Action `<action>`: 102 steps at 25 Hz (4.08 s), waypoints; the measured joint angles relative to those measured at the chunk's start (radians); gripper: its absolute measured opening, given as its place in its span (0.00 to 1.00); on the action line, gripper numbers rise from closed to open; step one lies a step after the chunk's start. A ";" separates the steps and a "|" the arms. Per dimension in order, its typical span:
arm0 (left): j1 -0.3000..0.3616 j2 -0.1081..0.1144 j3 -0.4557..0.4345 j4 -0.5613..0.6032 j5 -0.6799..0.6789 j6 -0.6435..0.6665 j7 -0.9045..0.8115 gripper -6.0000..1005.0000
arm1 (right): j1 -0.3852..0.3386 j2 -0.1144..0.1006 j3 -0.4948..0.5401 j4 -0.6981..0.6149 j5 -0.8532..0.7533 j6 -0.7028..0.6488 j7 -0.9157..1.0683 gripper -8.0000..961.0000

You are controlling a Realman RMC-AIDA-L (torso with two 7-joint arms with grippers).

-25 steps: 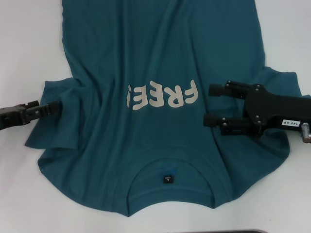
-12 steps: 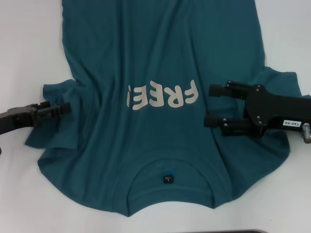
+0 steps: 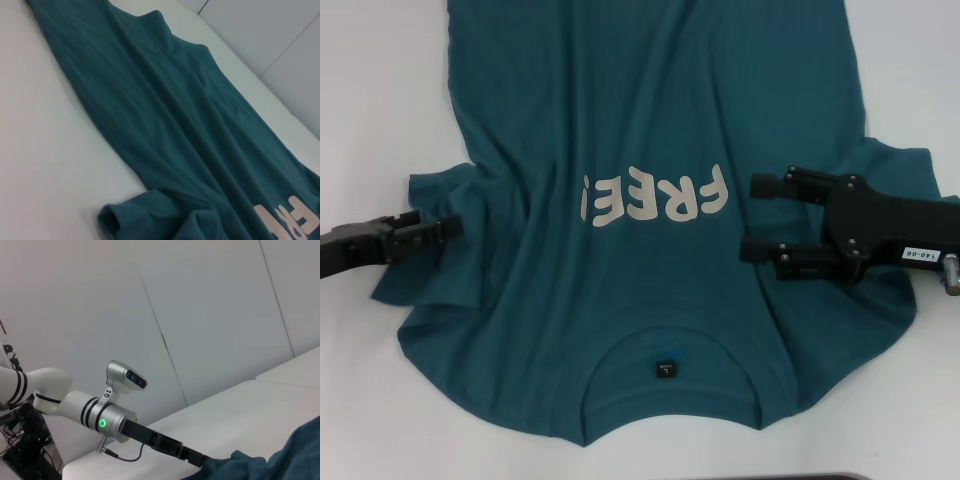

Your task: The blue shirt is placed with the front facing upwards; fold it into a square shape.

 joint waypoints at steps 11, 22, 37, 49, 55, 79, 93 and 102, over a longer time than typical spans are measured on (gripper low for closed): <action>0.002 0.012 0.000 -0.004 0.039 0.023 -0.007 0.86 | -0.001 0.000 0.000 0.000 0.000 0.000 0.000 0.94; -0.015 -0.002 0.000 -0.042 0.045 0.075 -0.007 0.84 | -0.001 0.002 0.000 0.000 0.000 0.000 0.000 0.94; -0.020 -0.005 0.000 -0.047 0.056 0.062 -0.023 0.83 | -0.001 0.002 0.012 0.000 0.002 0.001 0.000 0.94; -0.031 -0.022 -0.009 -0.094 0.117 0.024 -0.075 0.42 | -0.001 0.002 0.019 0.000 0.003 0.003 -0.003 0.93; -0.034 -0.022 -0.006 -0.095 0.118 0.018 -0.075 0.20 | -0.001 0.002 0.021 0.000 0.003 0.003 -0.006 0.93; -0.051 -0.071 -0.083 -0.274 0.041 0.278 -0.141 0.01 | -0.001 0.005 0.025 0.000 0.003 0.003 -0.003 0.93; -0.102 -0.108 -0.067 -0.237 0.048 0.236 -0.164 0.01 | -0.001 0.005 0.025 0.000 0.003 0.017 -0.006 0.93; -0.123 -0.119 -0.031 -0.164 0.050 0.135 -0.157 0.01 | -0.001 0.005 0.022 0.000 0.003 0.024 -0.006 0.93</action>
